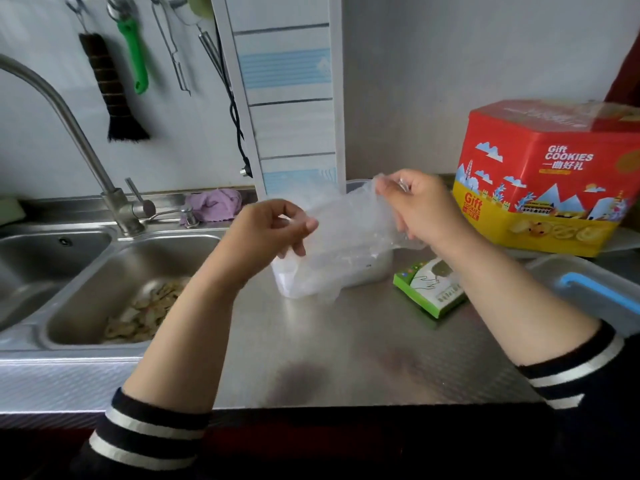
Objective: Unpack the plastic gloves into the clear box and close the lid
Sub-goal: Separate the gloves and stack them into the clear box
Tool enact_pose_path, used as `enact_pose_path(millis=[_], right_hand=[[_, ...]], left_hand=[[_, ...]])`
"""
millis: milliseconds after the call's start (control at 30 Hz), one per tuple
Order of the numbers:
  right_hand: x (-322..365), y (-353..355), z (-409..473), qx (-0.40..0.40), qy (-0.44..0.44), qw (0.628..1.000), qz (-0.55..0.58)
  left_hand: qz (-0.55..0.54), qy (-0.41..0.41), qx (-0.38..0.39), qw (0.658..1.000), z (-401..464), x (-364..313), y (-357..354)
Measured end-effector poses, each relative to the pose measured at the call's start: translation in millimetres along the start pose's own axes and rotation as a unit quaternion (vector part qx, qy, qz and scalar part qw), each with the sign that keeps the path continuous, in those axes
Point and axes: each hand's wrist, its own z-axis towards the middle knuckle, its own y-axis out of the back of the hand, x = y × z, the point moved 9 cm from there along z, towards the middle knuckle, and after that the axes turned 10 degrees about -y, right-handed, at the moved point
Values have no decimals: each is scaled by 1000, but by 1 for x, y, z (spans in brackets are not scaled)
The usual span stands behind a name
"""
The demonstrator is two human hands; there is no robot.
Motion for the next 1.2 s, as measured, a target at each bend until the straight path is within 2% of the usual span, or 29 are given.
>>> enact_pose_path(millis=[100,200,400,534,601,667,767,867,934,1001,1068,1134,1201], right_hand=[[15,6,40,-42,6,998,-49],[24,-9,70,-60,21,983,-171],[5,-50,103,-67,-9,899,-433],[-16,-67,105,-42,-11,853,-520],[-20,-71,105,-41,-9,846,-531],[-18,-72,104,-45,-1,849,-527],[-12,-64,101,-66,24,870,-489],[-3,-43,91,-100,80,918,-376],[9,-26,69,-124,172,947,-243],[21,-16,26,-147,308,921,-190],[11,-25,-15,-150,414,866,-236],[-7,-40,-37,-130,463,829,-284],[-24,-52,-45,-114,483,811,-311]], left_hand=[[30,-24,-85,996,34,-14,30],[100,-17,-105,989,66,-3,44],[268,25,-93,959,95,46,45],[357,28,-74,931,90,64,38],[421,18,-60,905,85,63,35],[466,-33,-85,880,77,45,32],[425,-144,-122,885,58,10,17],[374,-205,-69,902,31,0,-9],[398,-231,-64,886,11,5,-17],[434,-263,-101,856,-7,12,-19],[447,-273,-150,839,-22,23,-17],[445,-246,-194,839,-31,37,-14],[421,-207,-222,855,-35,51,-12]])
